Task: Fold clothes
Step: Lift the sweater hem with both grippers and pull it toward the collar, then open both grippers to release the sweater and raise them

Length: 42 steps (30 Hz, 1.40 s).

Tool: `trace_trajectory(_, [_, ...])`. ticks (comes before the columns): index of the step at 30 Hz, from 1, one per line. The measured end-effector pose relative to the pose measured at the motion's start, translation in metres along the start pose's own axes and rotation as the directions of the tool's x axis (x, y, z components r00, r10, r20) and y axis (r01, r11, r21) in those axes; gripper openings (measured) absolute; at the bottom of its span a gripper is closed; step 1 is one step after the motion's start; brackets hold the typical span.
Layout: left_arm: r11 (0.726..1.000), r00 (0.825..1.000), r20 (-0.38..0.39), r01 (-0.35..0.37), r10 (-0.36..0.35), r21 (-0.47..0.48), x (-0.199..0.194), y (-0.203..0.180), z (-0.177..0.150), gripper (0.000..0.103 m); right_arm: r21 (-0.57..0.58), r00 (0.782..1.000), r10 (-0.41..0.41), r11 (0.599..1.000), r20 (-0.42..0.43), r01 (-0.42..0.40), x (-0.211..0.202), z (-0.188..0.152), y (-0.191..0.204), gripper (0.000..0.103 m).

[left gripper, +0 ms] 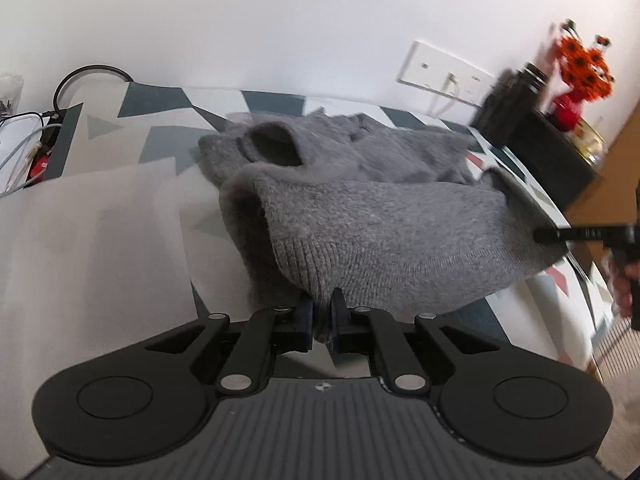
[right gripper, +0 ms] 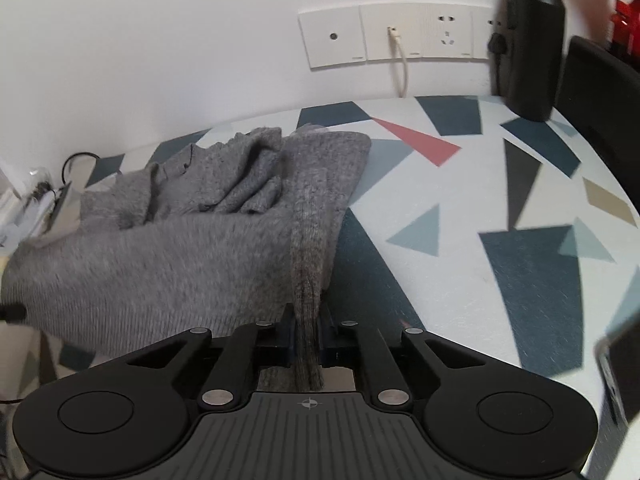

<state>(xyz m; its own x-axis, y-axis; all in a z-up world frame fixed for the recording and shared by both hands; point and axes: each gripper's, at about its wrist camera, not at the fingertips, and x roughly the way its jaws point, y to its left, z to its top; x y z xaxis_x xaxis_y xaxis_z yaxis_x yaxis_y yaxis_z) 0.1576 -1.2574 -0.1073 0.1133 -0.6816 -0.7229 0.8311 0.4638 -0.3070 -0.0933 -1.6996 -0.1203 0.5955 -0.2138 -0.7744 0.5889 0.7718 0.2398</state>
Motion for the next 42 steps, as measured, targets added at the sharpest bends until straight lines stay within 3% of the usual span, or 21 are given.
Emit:
trace_trajectory(8, [0.993,0.988,-0.137,0.055,-0.069,-0.103,-0.019,-0.018,-0.062,0.008,0.023,0.992,-0.014,1.000,-0.127,0.017,-0.037,-0.039,-0.008,0.008])
trace_trajectory(15, [0.979,0.969,-0.226,0.055,-0.099,-0.194,-0.019,-0.021,-0.103,0.008,0.107,0.959,-0.091,0.987,-0.268,0.123,-0.040,-0.086,-0.015,0.007])
trace_trajectory(20, [0.974,0.959,-0.260,0.056,-0.115,-0.221,-0.015,-0.018,-0.108,0.008,0.133,0.946,-0.110,0.979,-0.304,0.156,-0.042,-0.105,-0.014,0.007])
trace_trajectory(22, [0.976,0.952,-0.282,0.060,-0.120,-0.211,-0.012,-0.015,-0.105,0.010,0.124,0.952,-0.124,0.979,-0.281,0.164,-0.044,-0.098,-0.010,0.008])
trace_trajectory(24, [0.983,0.955,-0.288,0.021,-0.074,-0.183,-0.011,-0.014,-0.099,0.031,0.115,0.956,-0.139,0.978,-0.259,0.173,-0.045,-0.091,-0.006,0.017])
trace_trajectory(25, [0.986,0.961,-0.274,-0.002,-0.045,-0.168,-0.014,-0.014,-0.094,0.037,0.111,0.958,-0.146,0.978,-0.247,0.177,-0.046,-0.088,-0.005,0.031])
trace_trajectory(26, [0.988,0.967,-0.253,-0.026,-0.014,-0.153,-0.017,-0.014,-0.089,0.046,0.106,0.960,-0.153,0.978,-0.236,0.182,-0.047,-0.084,-0.003,0.038])
trace_trajectory(29, [0.990,0.984,-0.171,-0.067,0.045,-0.125,-0.036,-0.011,-0.072,0.048,0.094,0.964,-0.173,0.976,-0.201,0.195,-0.050,-0.074,0.003,0.050])
trace_trajectory(34, [0.988,0.992,-0.005,-0.128,0.128,-0.086,-0.059,0.001,-0.032,0.048,0.097,0.979,-0.169,0.979,-0.116,0.181,-0.057,-0.046,0.012,0.051])
trace_trajectory(38, [0.992,0.985,0.120,-0.119,0.125,-0.050,-0.069,0.001,0.010,0.048,0.121,0.996,-0.090,0.989,0.001,0.089,-0.067,0.000,0.020,0.051])
trace_trajectory(42, [0.996,0.970,0.223,-0.093,0.094,-0.016,-0.063,-0.012,0.055,0.048,0.082,0.996,-0.025,0.996,0.087,0.018,-0.063,0.047,0.035,0.051])
